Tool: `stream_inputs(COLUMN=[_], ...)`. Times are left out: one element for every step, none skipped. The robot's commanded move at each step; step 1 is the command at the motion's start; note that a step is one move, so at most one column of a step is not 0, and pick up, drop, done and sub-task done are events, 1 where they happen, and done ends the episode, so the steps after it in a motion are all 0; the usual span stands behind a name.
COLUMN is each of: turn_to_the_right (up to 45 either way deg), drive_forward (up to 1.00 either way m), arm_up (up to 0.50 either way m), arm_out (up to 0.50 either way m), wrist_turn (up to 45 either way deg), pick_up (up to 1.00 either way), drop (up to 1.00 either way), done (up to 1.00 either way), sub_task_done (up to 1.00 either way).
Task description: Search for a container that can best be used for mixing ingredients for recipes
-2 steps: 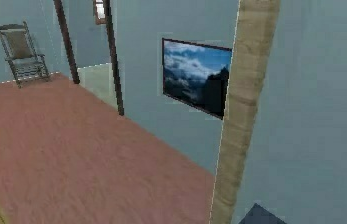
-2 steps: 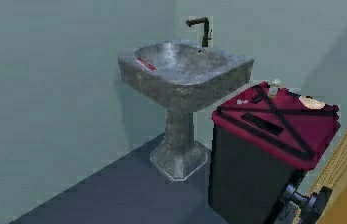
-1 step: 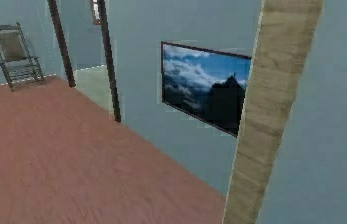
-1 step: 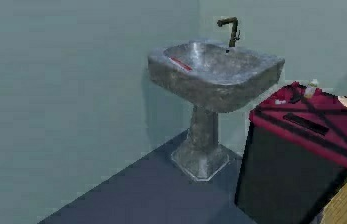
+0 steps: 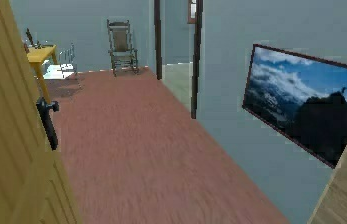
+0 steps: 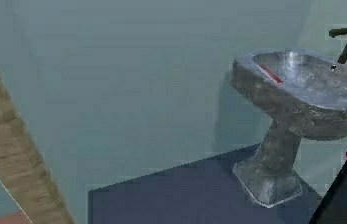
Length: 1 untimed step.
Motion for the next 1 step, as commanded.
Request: stream_inputs(turn_to_the_right=[0.0], drive_forward=[1.00], arm_up=[0.00], arm_out=[0.00], wrist_turn=[0.0], pick_up=[0.00], drop=[0.00], done=[0.00], sub_task_done=[0.00])
